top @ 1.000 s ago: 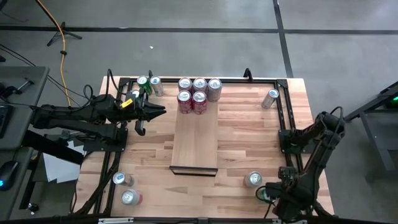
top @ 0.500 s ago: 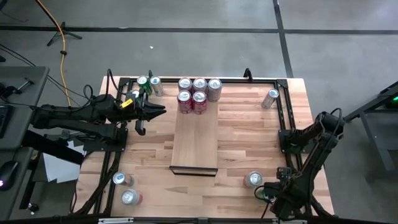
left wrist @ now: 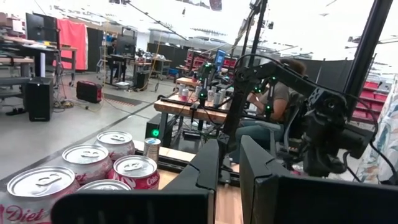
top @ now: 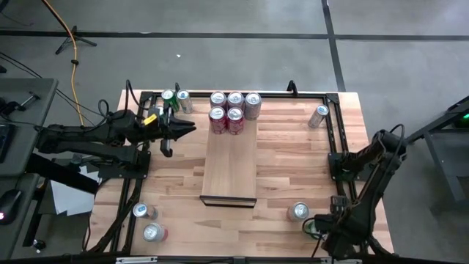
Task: Place canned beverage on shelf
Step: Put the red soda can on the shelf
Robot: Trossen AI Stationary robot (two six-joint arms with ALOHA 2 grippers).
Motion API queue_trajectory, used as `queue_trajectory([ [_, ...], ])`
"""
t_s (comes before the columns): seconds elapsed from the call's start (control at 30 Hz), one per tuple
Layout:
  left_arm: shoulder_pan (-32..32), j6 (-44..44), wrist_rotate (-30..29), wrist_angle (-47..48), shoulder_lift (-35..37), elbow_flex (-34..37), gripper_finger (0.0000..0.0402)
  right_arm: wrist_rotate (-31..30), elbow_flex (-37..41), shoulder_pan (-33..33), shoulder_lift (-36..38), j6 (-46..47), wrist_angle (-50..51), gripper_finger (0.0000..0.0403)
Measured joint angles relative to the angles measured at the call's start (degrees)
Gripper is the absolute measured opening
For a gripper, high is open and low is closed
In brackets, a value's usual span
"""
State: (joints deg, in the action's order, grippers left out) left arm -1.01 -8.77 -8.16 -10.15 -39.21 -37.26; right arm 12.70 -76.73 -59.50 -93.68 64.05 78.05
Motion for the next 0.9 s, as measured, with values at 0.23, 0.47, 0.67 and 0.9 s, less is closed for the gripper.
queue_trajectory([
  [0.23, -0.60, 0.00, 0.00, 0.00, -0.01, 0.00, 0.0003, -5.69, -1.99, 3.98, 4.39, -1.00, 12.10, 0.0285],
  [0.47, -0.60, -0.01, 0.02, -0.04, 0.00, 0.00, 0.0003, -11.20, -0.27, 14.04, 8.84, -7.94, 11.98, 0.0285],
  [0.67, -0.58, -0.04, 0.02, -0.03, 0.00, 0.00, 0.0003, -8.30, -4.90, 24.70, 11.36, -14.44, 12.28, 0.0285],
  [0.9, -0.51, -0.08, 0.06, -0.03, -0.66, 0.00, 0.0003, -9.65, -22.55, 35.08, 9.44, -19.68, 12.02, 0.0285],
])
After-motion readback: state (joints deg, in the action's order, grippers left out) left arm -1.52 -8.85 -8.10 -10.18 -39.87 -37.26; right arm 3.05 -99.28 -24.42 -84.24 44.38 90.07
